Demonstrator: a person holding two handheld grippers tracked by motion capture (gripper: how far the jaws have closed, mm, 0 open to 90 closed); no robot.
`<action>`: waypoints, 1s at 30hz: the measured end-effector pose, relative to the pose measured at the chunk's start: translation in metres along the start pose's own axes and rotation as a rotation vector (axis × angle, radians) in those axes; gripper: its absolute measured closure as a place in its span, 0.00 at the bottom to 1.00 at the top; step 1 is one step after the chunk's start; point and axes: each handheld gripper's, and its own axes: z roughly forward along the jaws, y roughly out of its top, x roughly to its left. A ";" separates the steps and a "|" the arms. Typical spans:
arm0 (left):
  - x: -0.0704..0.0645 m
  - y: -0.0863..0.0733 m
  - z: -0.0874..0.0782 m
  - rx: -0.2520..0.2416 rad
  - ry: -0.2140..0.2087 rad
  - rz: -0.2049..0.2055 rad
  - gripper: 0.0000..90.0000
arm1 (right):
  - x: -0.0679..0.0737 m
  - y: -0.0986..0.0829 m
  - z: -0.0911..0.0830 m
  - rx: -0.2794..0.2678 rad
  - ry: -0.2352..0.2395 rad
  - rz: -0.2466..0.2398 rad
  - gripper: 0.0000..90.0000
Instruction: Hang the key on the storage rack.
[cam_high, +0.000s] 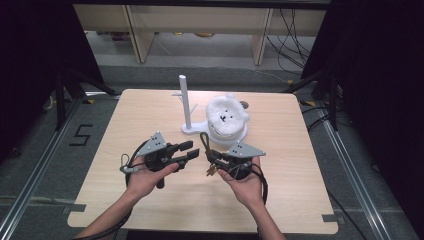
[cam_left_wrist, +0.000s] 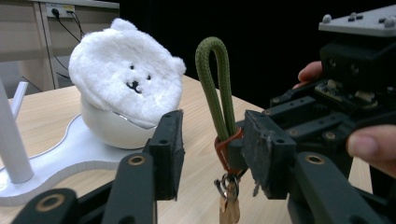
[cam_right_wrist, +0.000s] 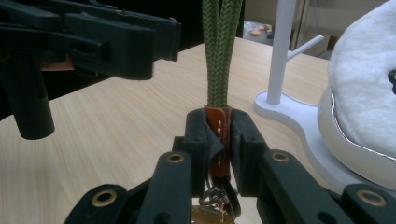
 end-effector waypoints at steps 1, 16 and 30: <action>0.000 0.000 0.000 0.000 0.000 0.000 0.66 | 0.000 0.000 0.000 0.000 0.000 0.000 0.88; 0.007 0.002 0.010 -0.018 -0.042 -0.073 0.81 | 0.008 -0.001 0.007 -0.014 0.015 -0.017 0.88; 0.007 0.005 0.009 -0.013 -0.065 -0.085 0.93 | 0.011 0.001 0.008 -0.017 0.010 -0.036 0.88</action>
